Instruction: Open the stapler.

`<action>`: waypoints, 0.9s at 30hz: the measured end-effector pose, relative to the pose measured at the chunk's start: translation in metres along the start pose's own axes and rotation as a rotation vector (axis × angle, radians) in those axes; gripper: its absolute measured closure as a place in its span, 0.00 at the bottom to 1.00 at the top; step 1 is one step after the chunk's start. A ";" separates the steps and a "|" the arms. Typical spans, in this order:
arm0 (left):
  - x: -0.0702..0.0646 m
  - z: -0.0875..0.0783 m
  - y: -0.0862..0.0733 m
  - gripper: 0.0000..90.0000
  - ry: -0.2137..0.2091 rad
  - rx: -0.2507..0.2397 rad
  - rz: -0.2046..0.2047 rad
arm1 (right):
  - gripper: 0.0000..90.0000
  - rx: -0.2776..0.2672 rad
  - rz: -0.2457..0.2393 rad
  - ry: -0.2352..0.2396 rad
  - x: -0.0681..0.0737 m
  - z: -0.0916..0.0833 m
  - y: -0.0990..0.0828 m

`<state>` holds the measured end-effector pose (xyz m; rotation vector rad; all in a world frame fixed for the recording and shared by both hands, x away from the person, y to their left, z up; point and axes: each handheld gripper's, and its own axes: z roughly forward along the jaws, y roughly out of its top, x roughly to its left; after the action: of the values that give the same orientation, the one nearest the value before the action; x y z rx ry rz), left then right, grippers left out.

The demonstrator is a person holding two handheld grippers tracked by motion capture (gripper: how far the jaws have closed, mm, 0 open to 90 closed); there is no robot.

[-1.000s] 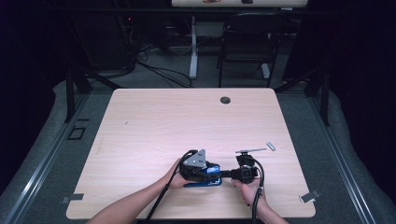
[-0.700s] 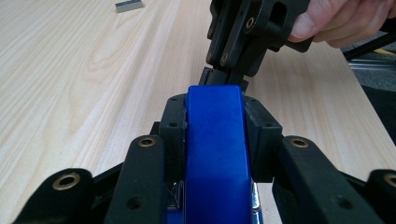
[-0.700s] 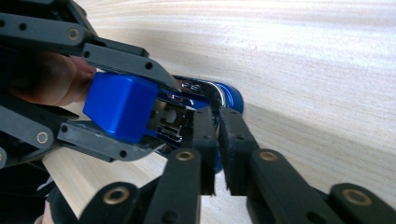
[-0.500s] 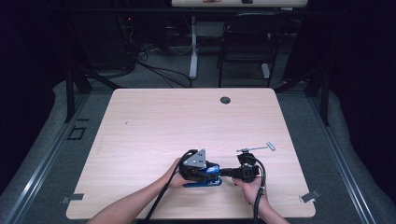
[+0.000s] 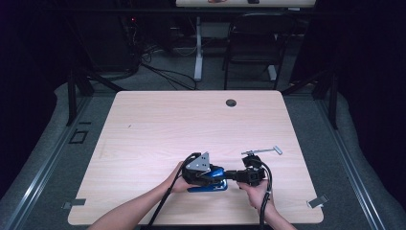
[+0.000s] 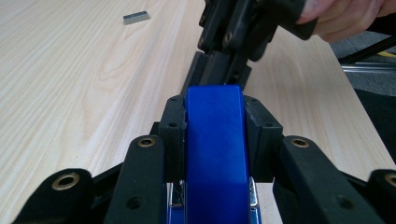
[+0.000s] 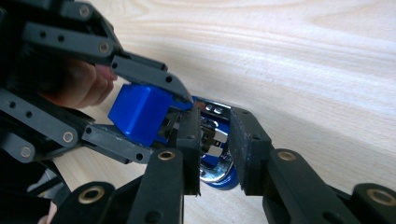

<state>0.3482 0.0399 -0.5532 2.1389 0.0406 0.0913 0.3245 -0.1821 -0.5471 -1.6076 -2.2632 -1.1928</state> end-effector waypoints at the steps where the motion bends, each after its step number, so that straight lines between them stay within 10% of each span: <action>1: 0.000 0.000 0.000 0.73 0.001 -0.002 0.002 | 0.83 0.004 -0.013 -0.009 0.001 0.002 -0.001; 27: -0.008 -0.014 0.024 0.71 0.070 0.148 0.061 | 0.85 0.039 -0.101 -0.044 0.002 0.008 0.004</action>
<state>0.3393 0.0381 -0.5265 2.2843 0.0241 0.2046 0.3295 -0.1748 -0.5495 -1.5379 -2.4055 -1.1379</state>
